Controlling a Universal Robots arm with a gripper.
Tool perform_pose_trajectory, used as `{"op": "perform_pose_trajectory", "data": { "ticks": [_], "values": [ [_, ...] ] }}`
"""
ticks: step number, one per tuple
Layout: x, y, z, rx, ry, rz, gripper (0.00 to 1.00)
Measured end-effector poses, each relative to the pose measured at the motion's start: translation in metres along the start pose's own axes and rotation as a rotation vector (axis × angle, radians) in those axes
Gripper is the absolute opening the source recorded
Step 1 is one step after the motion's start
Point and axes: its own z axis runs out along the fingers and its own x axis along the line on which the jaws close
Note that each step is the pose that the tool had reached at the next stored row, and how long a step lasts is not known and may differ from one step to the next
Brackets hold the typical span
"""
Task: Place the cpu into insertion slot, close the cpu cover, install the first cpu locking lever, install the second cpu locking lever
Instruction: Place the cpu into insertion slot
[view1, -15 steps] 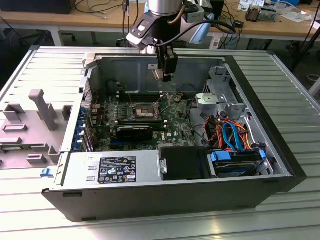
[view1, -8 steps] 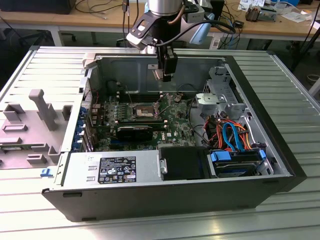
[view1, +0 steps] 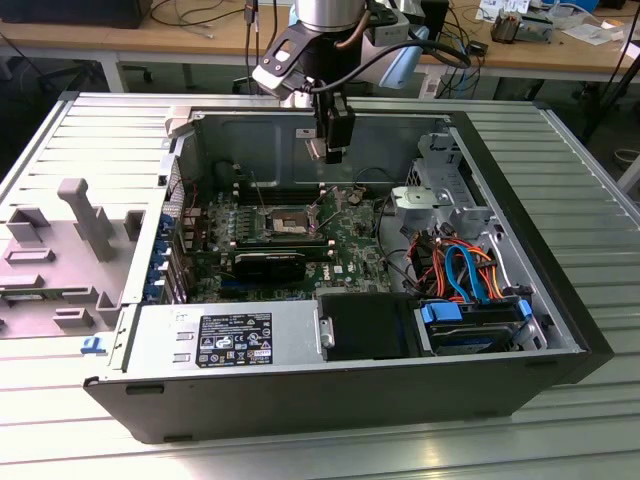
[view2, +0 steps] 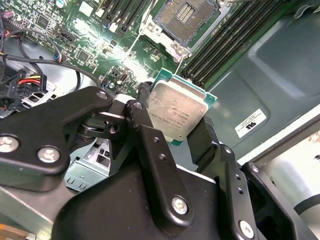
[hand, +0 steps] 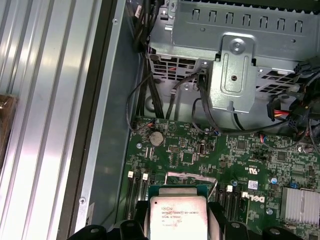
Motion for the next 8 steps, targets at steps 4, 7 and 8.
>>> {"op": "perform_pose_trajectory", "data": {
  "ticks": [4, 7, 8],
  "values": [
    [0.0000, 0.0000, 0.0000, 0.0000, -0.0004, 0.004, 0.55],
    [0.0000, 0.0000, 0.0000, 0.0000, -0.0006, 0.006, 0.55],
    [0.0000, 0.0000, 0.0000, -0.0001, -0.0006, 0.007, 0.55]
  ]
}}
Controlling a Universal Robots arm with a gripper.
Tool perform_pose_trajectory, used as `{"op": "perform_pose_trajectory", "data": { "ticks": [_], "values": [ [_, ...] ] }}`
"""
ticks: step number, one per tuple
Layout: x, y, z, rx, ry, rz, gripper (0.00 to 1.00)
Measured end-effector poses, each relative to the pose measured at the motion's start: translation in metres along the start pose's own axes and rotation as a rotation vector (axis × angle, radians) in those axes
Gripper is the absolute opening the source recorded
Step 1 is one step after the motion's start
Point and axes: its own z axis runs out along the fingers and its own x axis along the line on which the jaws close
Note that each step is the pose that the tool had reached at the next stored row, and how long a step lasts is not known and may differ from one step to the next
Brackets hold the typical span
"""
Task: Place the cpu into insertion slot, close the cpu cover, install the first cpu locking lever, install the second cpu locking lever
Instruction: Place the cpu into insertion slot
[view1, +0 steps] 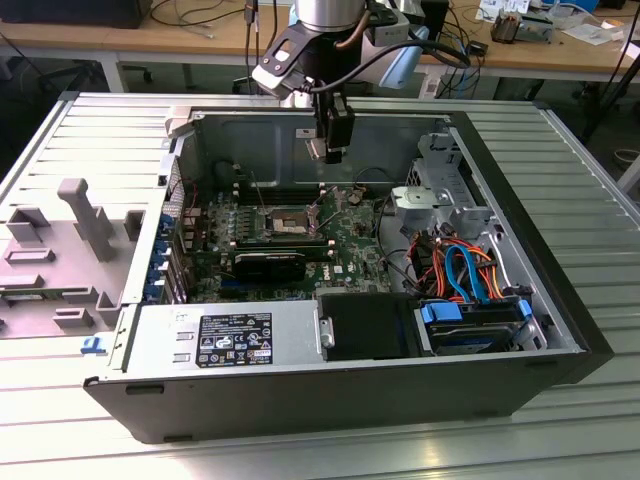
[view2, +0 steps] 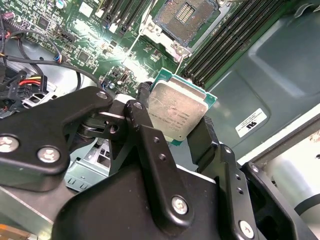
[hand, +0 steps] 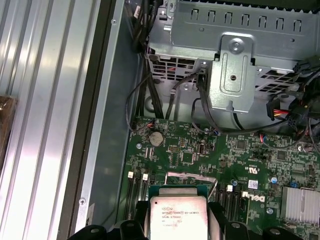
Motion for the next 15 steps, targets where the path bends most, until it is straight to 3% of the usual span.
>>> {"op": "perform_pose_trajectory", "data": {
  "ticks": [15],
  "values": [
    [0.0000, 0.0000, 0.0001, -0.0003, -0.0055, 0.070, 0.55]
  ]
}}
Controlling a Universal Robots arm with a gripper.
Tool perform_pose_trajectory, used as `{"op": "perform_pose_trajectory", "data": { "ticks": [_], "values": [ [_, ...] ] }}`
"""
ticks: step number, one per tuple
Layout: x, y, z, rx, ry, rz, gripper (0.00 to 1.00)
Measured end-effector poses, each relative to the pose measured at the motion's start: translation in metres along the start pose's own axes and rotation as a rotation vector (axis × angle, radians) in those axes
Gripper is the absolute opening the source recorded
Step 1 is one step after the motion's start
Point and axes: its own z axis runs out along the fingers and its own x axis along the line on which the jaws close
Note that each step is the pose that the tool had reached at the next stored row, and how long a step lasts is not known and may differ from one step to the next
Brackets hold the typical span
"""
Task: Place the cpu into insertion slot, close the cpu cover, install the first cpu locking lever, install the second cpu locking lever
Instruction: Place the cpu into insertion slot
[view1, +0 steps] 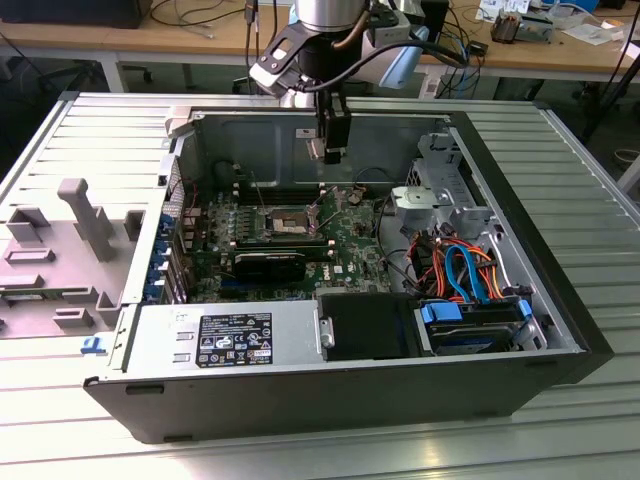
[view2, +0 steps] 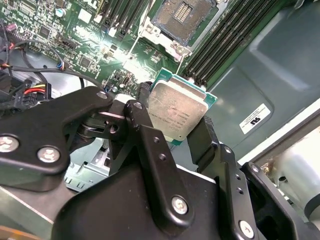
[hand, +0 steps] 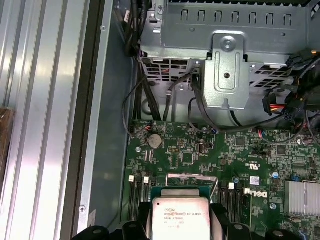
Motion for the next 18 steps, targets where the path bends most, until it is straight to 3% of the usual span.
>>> {"op": "perform_pose_trajectory", "data": {
  "ticks": [18],
  "values": [
    [0.0000, 0.0000, 0.0001, -0.0004, -0.0051, 0.065, 0.55]
  ]
}}
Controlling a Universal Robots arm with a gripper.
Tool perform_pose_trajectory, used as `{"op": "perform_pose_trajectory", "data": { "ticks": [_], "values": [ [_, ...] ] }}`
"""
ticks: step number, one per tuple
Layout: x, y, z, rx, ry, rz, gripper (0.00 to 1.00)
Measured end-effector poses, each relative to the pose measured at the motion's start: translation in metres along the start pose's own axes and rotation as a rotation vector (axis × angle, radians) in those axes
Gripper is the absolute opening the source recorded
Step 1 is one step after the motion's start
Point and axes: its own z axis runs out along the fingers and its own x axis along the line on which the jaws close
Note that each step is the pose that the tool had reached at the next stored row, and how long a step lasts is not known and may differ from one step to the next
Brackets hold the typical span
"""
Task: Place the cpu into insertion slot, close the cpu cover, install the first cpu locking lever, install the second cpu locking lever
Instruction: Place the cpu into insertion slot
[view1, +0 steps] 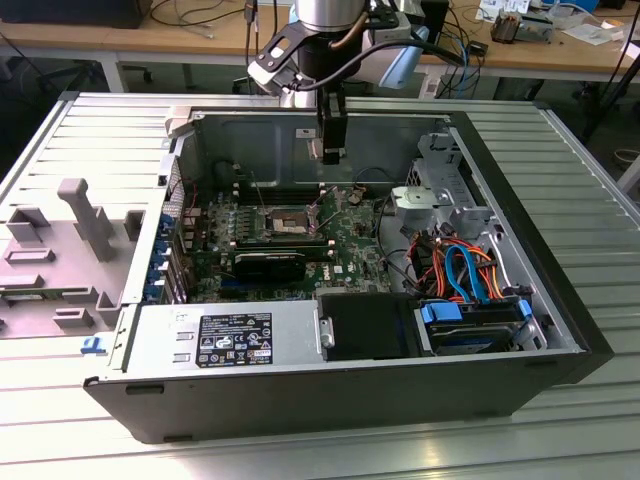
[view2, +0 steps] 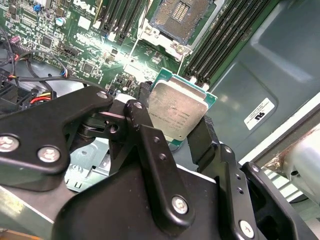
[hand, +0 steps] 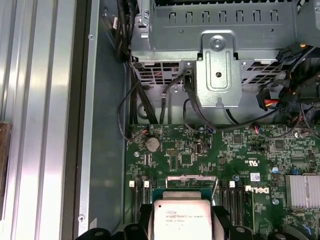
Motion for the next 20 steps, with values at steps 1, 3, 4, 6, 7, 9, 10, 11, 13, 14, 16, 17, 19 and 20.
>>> {"op": "perform_pose_trajectory", "data": {
  "ticks": [1, 3, 4, 6, 7, 9, 10, 11, 13, 14, 16, 17, 19, 20],
  "values": [
    [0.0000, 0.0000, 0.0000, 0.0000, 0.0000, 0.000, 0.55],
    [0.0000, 0.0000, 0.0000, -0.0001, 0.0001, 0.000, 0.55],
    [0.0000, 0.0000, 0.0000, 0.0000, 0.0001, 0.000, 0.55],
    [0.0001, -0.0009, 0.0000, -0.0001, 0.0001, 0.000, 0.55],
    [0.0000, -0.0011, 0.0000, 0.0000, 0.0001, 0.000, 0.55],
    [0.0000, -0.0018, -0.0001, 0.0000, 0.0001, 0.000, 0.55],
    [-0.0001, -0.0023, -0.0001, 0.0000, 0.0002, 0.000, 0.55],
    [-0.0002, -0.0025, -0.0001, -0.0001, 0.0001, 0.000, 0.55],
    [-0.0004, -0.0034, -0.0001, 0.0000, 0.0001, 0.000, 0.55],
    [-0.0004, -0.0037, -0.0001, 0.0000, 0.0000, 0.000, 0.55],
    [-0.0004, -0.0041, -0.0001, 0.0000, 0.0000, 0.000, 0.55],
    [-0.0004, -0.0042, 0.0000, 0.0001, -0.0001, 0.000, 0.55],
    [-0.0004, -0.0046, 0.0001, 0.0000, 0.0000, 0.000, 0.55],
    [-0.0004, -0.0049, 0.0003, 0.0000, 0.0000, 0.000, 0.55]
  ]
}}
